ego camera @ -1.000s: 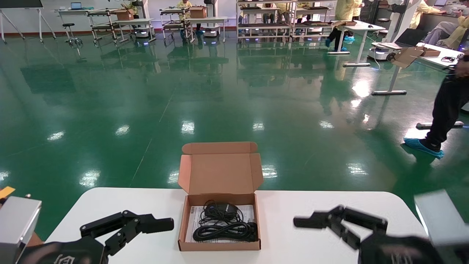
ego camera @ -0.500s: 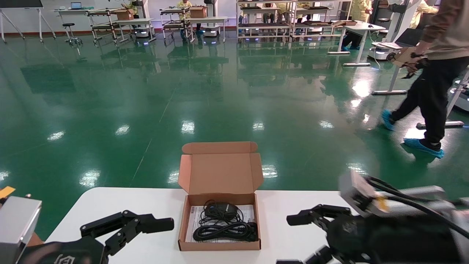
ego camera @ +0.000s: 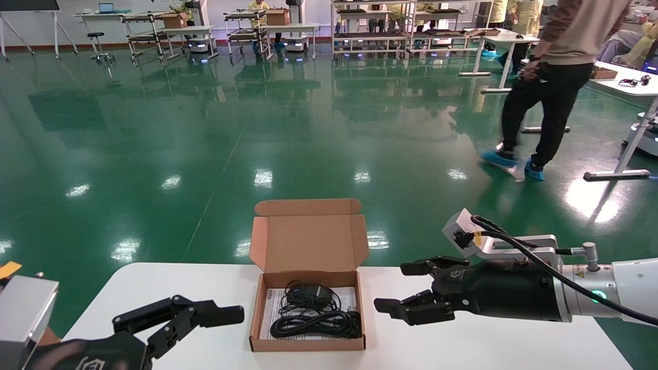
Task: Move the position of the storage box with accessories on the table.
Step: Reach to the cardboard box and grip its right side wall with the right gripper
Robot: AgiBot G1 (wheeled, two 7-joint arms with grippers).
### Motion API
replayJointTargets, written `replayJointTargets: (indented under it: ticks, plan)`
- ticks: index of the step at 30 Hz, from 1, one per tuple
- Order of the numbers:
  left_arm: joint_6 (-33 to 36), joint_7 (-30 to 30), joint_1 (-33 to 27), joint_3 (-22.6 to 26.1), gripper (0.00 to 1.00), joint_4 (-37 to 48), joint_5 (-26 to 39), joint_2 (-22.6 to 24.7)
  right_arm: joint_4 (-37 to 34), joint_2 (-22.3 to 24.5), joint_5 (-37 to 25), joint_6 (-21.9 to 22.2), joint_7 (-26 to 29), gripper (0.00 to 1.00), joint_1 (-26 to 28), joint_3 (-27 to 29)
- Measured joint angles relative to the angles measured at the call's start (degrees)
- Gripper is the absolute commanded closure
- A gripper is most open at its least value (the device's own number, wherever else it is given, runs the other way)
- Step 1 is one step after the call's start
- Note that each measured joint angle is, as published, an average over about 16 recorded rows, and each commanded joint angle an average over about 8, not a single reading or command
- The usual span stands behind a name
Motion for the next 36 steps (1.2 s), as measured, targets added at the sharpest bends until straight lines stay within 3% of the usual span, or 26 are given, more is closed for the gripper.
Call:
replayJointTargets:
  ticks: [10,19,36]
  plan:
    - [0.0,0.0,0.0,0.0,0.00,0.0,0.0,0.0,-8.1,-2.2,-1.1,4.5,7.2,0.00,1.5,-0.6]
    - [0.0,0.0,0.0,0.0,0.00,0.0,0.0,0.0,-14.1,-8.6,-3.8,13.8,14.7,0.00,1.6,-2.3]
    - [0.0,0.0,0.0,0.0,0.00,0.0,0.0,0.0,-15.9,-18.5,-8.1,26.6,20.4,0.00,-0.6,-5.4]
